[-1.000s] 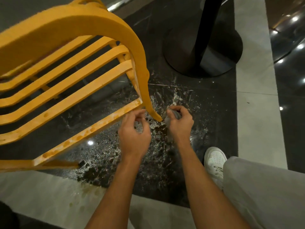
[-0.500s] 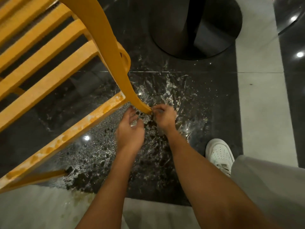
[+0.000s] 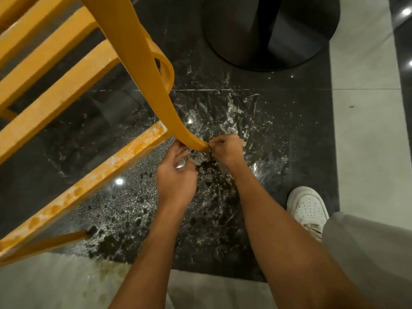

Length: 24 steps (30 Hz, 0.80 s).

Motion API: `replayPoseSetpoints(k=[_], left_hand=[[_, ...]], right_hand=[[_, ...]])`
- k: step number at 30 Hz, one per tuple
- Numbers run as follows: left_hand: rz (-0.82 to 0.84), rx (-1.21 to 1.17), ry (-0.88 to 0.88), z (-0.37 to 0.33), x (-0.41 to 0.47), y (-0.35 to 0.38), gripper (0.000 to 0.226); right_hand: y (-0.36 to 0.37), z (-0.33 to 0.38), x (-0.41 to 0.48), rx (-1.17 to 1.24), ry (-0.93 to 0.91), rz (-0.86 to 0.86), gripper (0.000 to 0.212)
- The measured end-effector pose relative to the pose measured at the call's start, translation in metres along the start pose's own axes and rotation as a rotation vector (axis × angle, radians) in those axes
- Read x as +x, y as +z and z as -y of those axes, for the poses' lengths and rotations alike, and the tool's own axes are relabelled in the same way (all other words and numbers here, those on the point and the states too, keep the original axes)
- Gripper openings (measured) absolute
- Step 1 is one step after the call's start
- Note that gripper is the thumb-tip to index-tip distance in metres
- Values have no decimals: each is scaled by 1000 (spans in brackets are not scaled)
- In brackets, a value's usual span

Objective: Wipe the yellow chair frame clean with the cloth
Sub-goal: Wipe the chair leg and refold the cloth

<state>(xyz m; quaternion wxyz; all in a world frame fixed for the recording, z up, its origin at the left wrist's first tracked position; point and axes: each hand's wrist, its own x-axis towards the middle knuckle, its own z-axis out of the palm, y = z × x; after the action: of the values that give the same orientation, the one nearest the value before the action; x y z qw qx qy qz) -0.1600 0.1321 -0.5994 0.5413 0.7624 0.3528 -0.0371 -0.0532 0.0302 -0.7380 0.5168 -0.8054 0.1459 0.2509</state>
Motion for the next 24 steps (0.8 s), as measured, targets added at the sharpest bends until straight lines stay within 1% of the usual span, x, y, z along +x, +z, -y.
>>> replayPoseSetpoints(k=[2, 6, 8, 10, 12, 14, 16, 20, 22, 24], left_hand=[[-3, 1, 2, 1, 1, 2, 65], [-7, -3, -16, 0, 0, 2, 65], [-6, -21, -21, 1, 1, 1, 64], [3, -42, -18, 1, 2, 1, 63], [11, -58, -17, 0, 2, 1, 63], [13, -72, -25, -1, 1, 1, 63], [5, -83, -33, -3, -1, 1, 64], [11, -104, -46, -9, -2, 1, 64], [10, -105, -47, -10, -3, 0, 64], [11, -108, -49, -10, -3, 0, 64]], right_hand=[[-3, 2, 1, 16, 1, 22, 10], [0, 12, -1, 24, 14, 10, 9], [-2, 18, -8, 65, -2, 33, 9], [-10, 25, -21, 132, -57, 73, 9], [-17, 29, -31, 203, -164, 117, 8], [-19, 28, -36, 296, -181, 149, 7], [-16, 23, -36, 292, -151, 137, 7], [-11, 20, -36, 190, -111, 100, 9], [-14, 29, -40, 178, -164, 100, 9], [-21, 40, -43, 256, -200, 155, 7]])
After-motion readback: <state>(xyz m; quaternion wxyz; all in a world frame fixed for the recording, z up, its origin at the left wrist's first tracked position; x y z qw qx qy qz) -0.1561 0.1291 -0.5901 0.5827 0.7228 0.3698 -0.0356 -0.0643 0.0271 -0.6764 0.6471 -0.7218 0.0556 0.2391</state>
